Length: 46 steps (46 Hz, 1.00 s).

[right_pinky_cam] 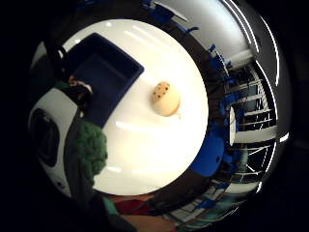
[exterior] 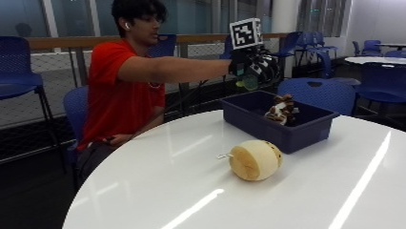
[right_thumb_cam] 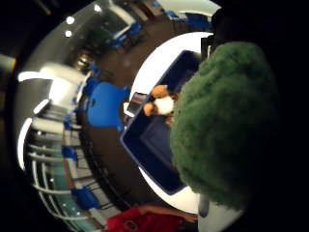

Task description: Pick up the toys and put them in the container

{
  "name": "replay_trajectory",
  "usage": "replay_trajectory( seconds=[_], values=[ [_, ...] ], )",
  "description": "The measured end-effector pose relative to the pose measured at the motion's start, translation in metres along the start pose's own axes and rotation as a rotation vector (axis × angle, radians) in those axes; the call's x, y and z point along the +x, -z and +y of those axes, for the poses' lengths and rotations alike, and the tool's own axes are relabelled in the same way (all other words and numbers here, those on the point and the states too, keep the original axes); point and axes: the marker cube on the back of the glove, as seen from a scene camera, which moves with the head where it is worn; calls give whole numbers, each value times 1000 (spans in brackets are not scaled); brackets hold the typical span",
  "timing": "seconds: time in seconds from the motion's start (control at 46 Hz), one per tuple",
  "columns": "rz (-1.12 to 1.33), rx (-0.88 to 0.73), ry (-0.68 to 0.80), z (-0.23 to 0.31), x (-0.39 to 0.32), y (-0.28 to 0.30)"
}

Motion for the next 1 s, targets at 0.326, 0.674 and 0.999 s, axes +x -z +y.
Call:
replay_trajectory(
  seconds=[0.326,0.674,0.999],
  values=[
    [-81,-357,128,3,-32,-42],
    [51,-264,132,9,43,-33],
    [43,-245,-130,16,125,-43]
  ],
)
